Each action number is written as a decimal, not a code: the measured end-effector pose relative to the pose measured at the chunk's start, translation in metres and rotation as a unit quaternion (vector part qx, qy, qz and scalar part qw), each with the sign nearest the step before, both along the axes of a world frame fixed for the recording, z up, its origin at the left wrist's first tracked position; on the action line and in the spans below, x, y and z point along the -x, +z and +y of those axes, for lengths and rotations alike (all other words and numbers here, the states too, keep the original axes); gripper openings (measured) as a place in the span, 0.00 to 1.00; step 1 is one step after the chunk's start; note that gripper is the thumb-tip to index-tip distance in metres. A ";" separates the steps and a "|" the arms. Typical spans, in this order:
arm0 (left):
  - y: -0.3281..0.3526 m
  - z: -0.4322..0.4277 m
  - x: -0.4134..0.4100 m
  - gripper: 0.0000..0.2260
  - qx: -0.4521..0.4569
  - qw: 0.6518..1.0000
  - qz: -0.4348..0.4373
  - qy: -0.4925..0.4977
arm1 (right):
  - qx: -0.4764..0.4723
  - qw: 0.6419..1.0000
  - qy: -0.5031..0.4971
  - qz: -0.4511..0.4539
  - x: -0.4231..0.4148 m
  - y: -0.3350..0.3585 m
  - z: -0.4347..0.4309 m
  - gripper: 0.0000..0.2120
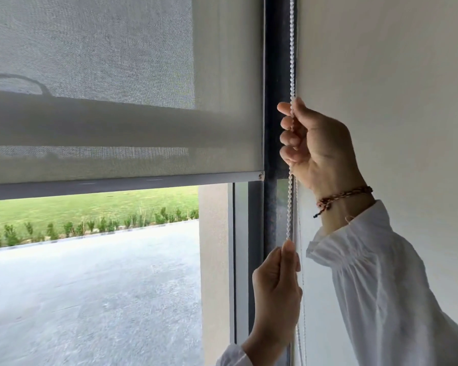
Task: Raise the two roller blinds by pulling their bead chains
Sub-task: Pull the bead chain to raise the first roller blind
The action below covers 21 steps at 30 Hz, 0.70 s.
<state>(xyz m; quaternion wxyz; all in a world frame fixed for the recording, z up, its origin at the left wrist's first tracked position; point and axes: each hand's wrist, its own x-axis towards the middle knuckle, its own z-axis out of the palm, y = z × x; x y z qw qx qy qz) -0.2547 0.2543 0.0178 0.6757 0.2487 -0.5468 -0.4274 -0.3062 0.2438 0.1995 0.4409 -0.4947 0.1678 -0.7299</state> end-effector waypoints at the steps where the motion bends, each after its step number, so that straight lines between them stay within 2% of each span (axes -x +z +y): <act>1: -0.001 -0.001 0.000 0.21 0.003 1.000 0.000 -0.001 | 0.013 1.000 -0.018 -0.005 -0.003 0.000 0.000 0.11; 4: 0.002 -0.003 -0.002 0.17 0.010 0.999 0.017 -0.026 | 0.070 0.995 -0.074 -0.018 -0.015 -0.002 0.007 0.12; 8: 0.017 -0.013 -0.018 0.15 0.008 0.996 0.045 -0.080 | 0.118 0.990 -0.055 -0.056 -0.021 -0.007 0.025 0.14; 10: 0.027 -0.022 -0.028 0.19 0.004 0.994 0.037 -0.102 | 0.118 0.990 -0.048 -0.064 -0.022 -0.015 0.029 0.14; 12: 0.042 -0.030 -0.038 0.27 0.010 0.995 -0.025 -0.095 | 0.110 0.990 -0.046 -0.069 -0.025 -0.032 0.028 0.14; 15: 0.081 -0.024 -0.047 0.29 0.040 0.992 -0.070 -0.102 | 0.118 0.989 -0.069 -0.053 -0.032 -0.063 0.023 0.15; 18: 0.126 -0.011 -0.050 0.24 0.076 0.990 -0.038 -0.115 | 0.089 0.993 -0.051 -0.058 -0.038 -0.087 0.022 0.20; 21: 0.161 0.001 -0.049 0.19 0.109 0.982 -0.017 -0.155 | 0.054 0.996 -0.042 -0.064 -0.040 -0.103 0.025 0.16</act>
